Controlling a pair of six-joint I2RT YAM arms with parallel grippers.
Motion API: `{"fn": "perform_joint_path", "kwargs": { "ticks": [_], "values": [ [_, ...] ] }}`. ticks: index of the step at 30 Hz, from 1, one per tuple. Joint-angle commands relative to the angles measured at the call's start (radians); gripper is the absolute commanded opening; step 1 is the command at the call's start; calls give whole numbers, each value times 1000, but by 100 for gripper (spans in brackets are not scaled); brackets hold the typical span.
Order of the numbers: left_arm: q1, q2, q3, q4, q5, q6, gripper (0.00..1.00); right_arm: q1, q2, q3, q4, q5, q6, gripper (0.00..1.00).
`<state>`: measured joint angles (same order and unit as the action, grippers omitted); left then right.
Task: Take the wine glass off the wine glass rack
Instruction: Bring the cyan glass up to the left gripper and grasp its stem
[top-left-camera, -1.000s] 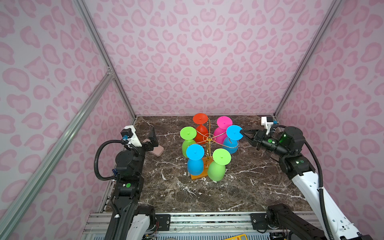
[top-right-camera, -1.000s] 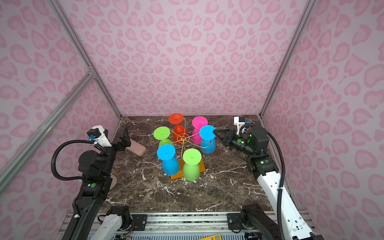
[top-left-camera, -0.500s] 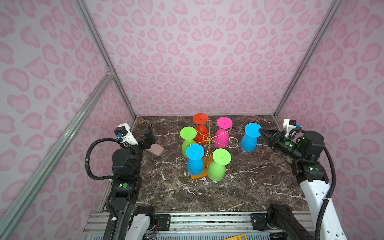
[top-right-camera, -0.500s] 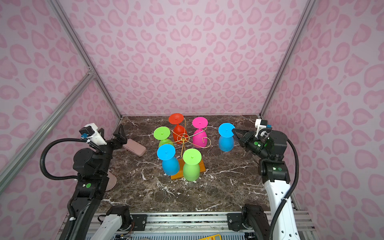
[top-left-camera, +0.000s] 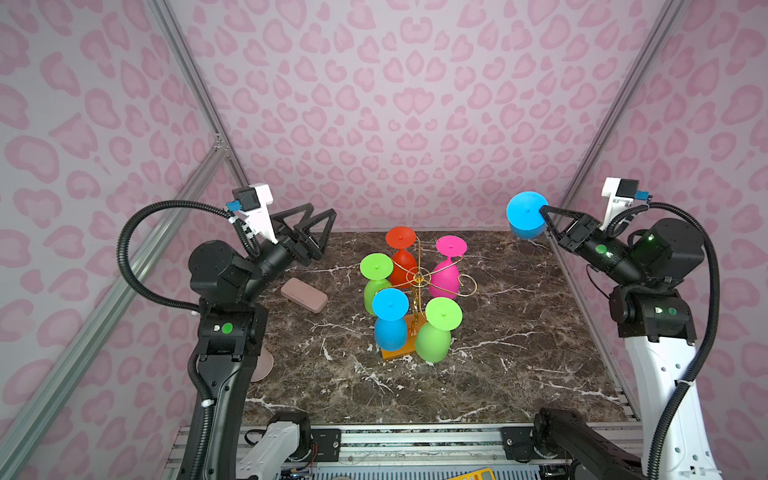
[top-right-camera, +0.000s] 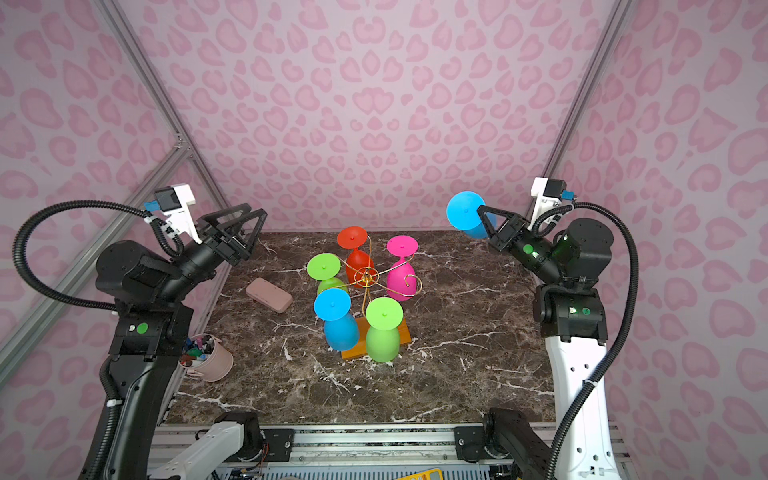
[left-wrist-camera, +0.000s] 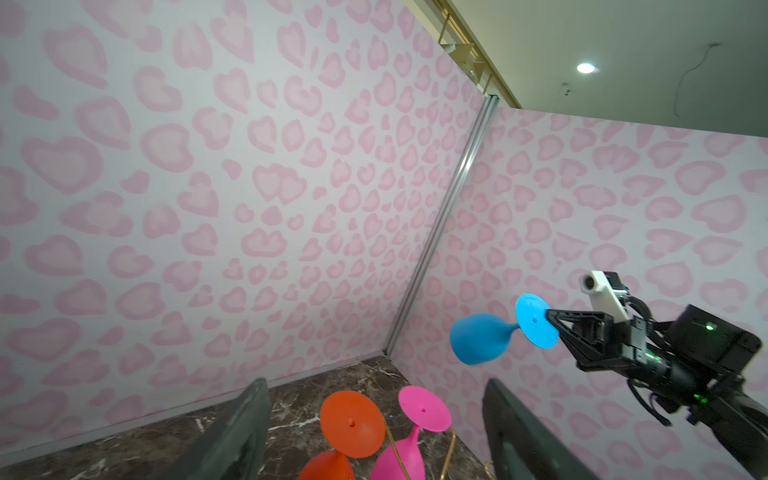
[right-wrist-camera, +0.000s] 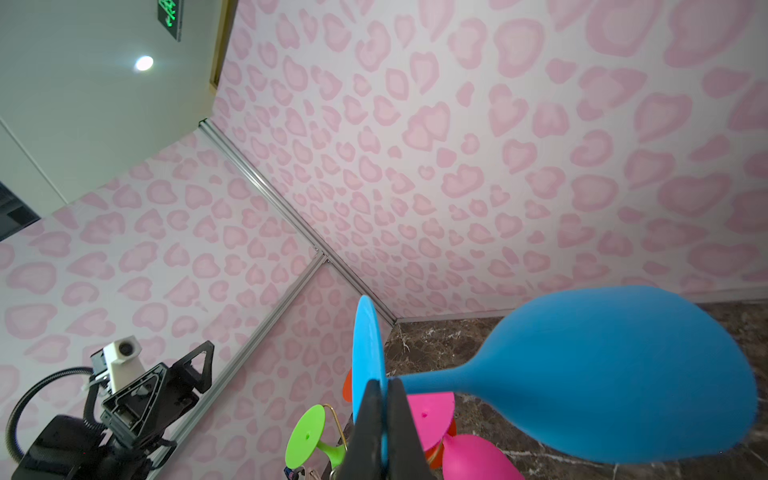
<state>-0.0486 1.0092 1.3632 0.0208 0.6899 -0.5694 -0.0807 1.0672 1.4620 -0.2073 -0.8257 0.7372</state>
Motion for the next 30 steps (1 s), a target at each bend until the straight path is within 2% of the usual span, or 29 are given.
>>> {"fn": "perform_joint_path", "kwargs": {
  "ticks": [1, 9, 17, 30],
  "values": [
    [-25, 55, 86, 39, 163, -63, 81, 61, 52, 92, 55, 32, -100, 0],
    [-165, 215, 213, 50, 187, -80, 74, 265, 213, 284, 17, 49, -170, 0],
    [-333, 376, 356, 62, 213, -82, 68, 388, 255, 342, 3, 74, -190, 0],
    [-420, 515, 464, 110, 223, -124, 59, 505, 279, 348, 36, 92, -187, 0]
  ]
}}
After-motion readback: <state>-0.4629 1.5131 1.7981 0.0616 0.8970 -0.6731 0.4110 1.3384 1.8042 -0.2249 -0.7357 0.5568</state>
